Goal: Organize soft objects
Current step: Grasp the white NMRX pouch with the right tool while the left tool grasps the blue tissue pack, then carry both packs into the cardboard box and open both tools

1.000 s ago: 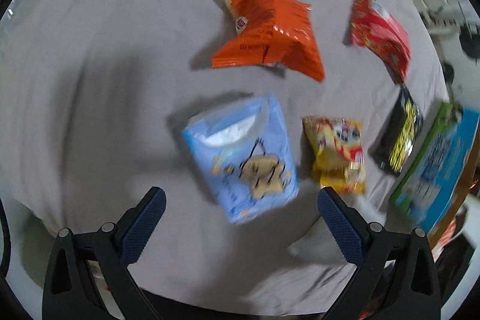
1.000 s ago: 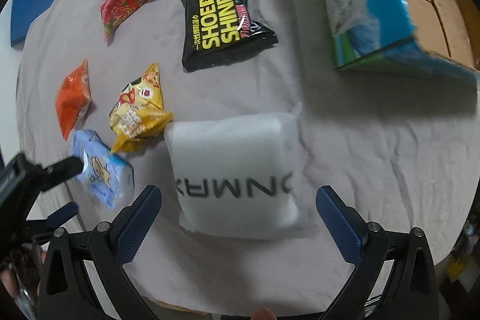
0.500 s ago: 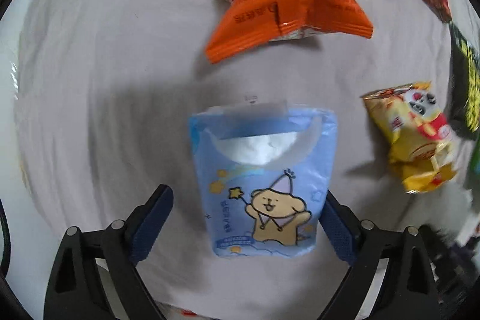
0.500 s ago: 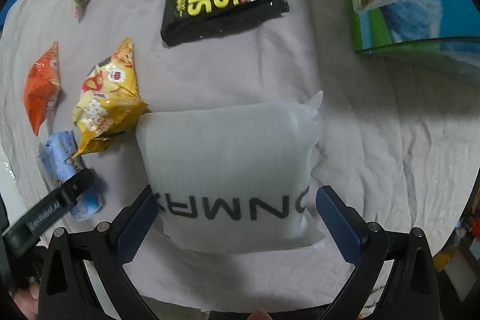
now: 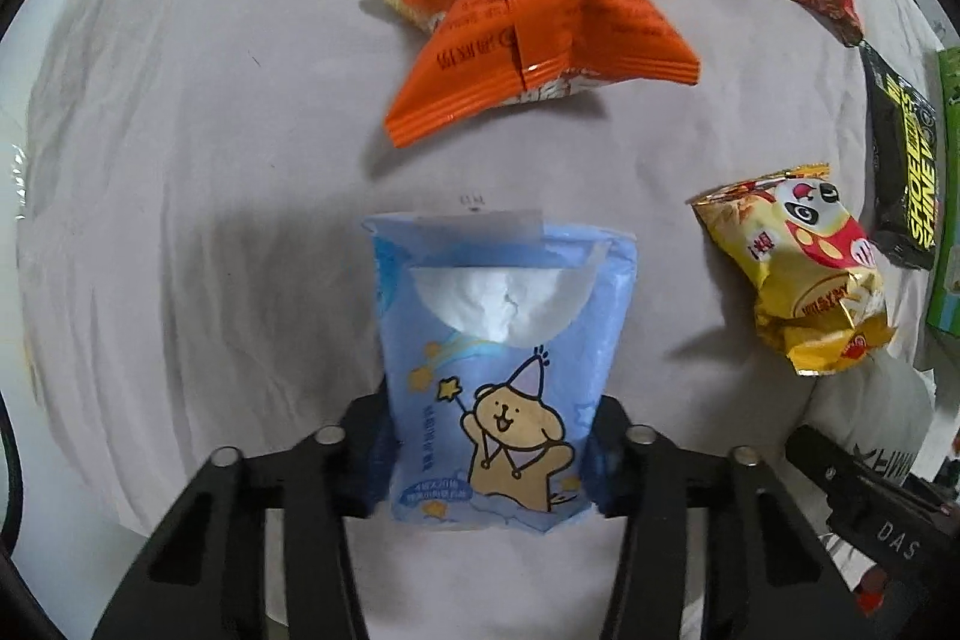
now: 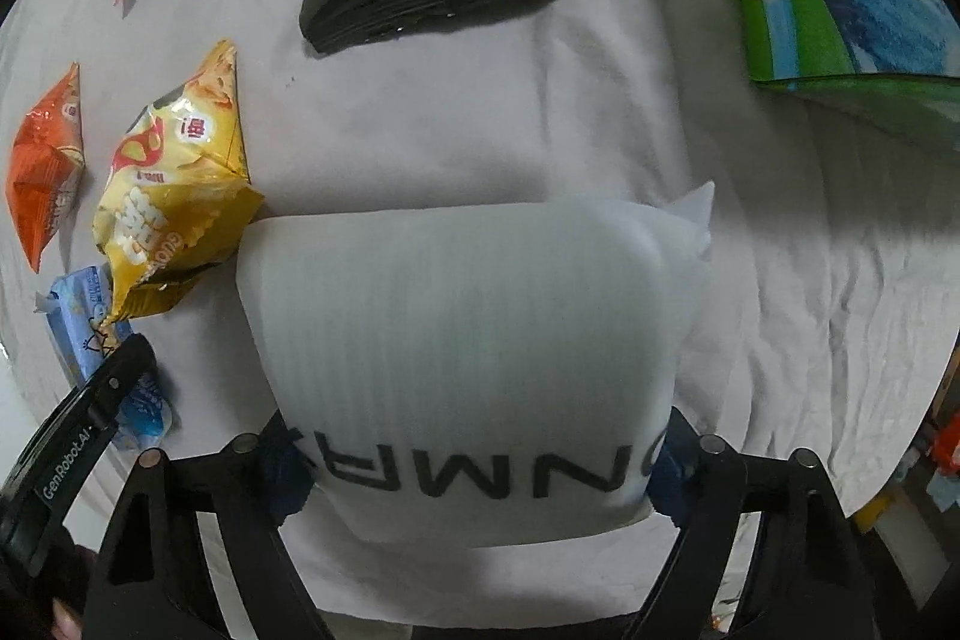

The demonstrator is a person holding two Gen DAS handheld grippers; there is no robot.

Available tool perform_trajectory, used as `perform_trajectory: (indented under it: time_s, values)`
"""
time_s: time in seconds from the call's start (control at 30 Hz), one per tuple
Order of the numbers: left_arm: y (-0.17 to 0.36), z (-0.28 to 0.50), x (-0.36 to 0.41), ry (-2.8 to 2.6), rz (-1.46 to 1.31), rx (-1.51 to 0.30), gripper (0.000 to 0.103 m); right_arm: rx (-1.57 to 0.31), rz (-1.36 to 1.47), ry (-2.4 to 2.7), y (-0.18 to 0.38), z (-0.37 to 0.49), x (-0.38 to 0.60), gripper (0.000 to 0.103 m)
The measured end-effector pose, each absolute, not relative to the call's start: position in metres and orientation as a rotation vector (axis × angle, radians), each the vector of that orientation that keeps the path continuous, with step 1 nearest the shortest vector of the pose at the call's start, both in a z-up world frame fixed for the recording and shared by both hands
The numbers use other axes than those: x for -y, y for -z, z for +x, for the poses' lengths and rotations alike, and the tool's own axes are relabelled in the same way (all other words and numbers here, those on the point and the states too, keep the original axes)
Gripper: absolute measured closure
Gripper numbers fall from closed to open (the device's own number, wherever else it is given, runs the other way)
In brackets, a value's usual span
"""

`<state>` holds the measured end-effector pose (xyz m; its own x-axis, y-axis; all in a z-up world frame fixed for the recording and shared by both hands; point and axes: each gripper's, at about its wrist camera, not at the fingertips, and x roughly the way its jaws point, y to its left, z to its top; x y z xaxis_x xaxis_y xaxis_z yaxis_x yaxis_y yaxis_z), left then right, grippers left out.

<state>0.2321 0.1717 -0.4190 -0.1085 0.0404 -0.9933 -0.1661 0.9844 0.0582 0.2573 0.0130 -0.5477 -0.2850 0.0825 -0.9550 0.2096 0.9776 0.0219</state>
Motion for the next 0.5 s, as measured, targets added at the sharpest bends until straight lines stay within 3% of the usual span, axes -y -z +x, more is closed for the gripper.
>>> perform_trajectory:
  time_s: [0.23,0.5]
  values:
    - [0.394,0.209,-0.150,-0.161,-0.041,-1.604,0.066,-1.811,0.108,0.094,0.534,0.250,-0.022,0.030]
    - [0.342,0.147,-0.130,-0.103,-0.049,-1.524,0.067,-1.762,0.063,0.028,0.510,0.217,-0.023,0.032]
